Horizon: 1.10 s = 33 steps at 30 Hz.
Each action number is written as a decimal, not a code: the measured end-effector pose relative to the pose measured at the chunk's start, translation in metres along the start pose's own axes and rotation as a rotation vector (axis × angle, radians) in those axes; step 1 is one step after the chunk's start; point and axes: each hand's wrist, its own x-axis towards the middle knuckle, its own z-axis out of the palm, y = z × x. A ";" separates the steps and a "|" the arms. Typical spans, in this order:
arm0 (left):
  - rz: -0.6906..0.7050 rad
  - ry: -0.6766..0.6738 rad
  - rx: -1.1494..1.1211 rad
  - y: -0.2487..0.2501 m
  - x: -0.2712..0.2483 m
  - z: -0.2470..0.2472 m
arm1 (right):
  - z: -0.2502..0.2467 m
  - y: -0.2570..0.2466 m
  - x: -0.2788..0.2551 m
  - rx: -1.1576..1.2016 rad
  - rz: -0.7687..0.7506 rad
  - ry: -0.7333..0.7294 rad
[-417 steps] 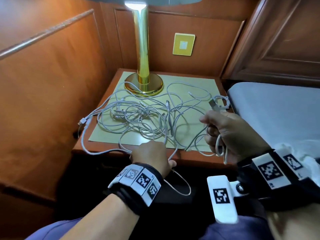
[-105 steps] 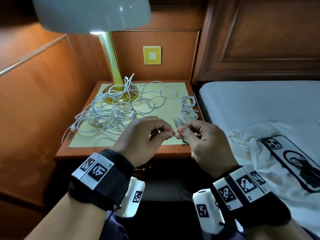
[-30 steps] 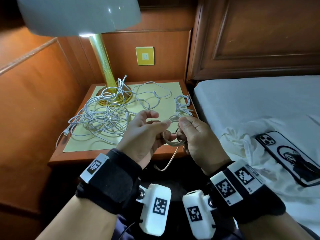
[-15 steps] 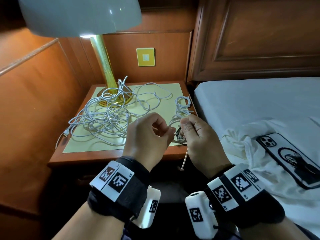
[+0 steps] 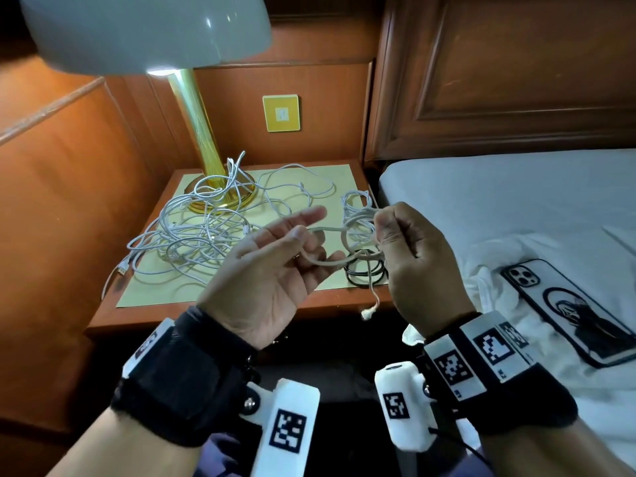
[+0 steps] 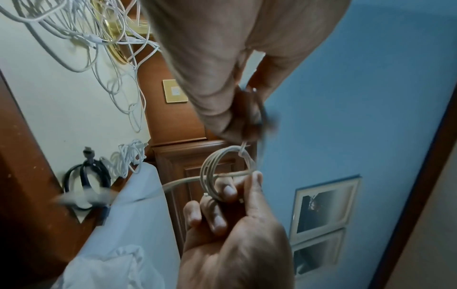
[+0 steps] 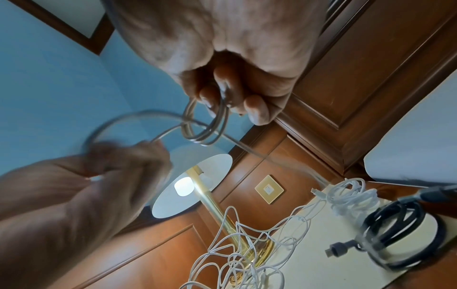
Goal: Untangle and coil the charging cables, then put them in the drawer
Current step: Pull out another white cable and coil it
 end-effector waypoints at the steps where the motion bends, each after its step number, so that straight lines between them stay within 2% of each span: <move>1: -0.009 0.014 0.008 0.003 -0.001 -0.001 | 0.000 0.001 0.000 0.026 0.004 -0.005; 6: -0.017 0.078 0.346 0.019 -0.012 -0.016 | -0.006 0.006 0.004 0.152 0.015 0.015; 9: 0.062 0.142 0.582 0.023 -0.015 -0.033 | -0.007 0.005 0.004 0.195 -0.010 0.042; 12: 0.154 0.191 0.777 0.029 -0.017 -0.054 | -0.010 0.008 0.010 0.242 0.037 0.148; 14: 0.265 0.195 1.032 0.031 -0.020 -0.062 | -0.011 0.011 0.013 0.267 0.083 0.191; 16: 0.385 0.243 1.339 0.027 -0.021 -0.063 | -0.010 0.013 0.013 0.316 0.125 0.160; 18: 0.448 0.293 1.499 0.021 -0.021 -0.063 | -0.005 0.012 0.011 0.372 0.163 0.104; 21: 0.496 0.178 1.665 0.009 -0.018 -0.063 | -0.002 0.009 0.006 0.368 0.203 0.043; 25: 0.478 -0.087 1.694 -0.002 -0.019 -0.042 | 0.003 0.005 -0.003 0.129 0.121 -0.049; 27: 0.512 -0.138 1.624 -0.004 -0.019 -0.035 | 0.007 0.005 -0.007 0.018 0.088 -0.104; 30: 0.618 -0.055 1.476 0.000 -0.017 -0.033 | 0.011 0.006 -0.008 -0.026 0.126 -0.205; 33: 0.633 0.079 1.389 0.003 -0.015 -0.034 | 0.014 0.005 -0.009 0.040 0.208 -0.315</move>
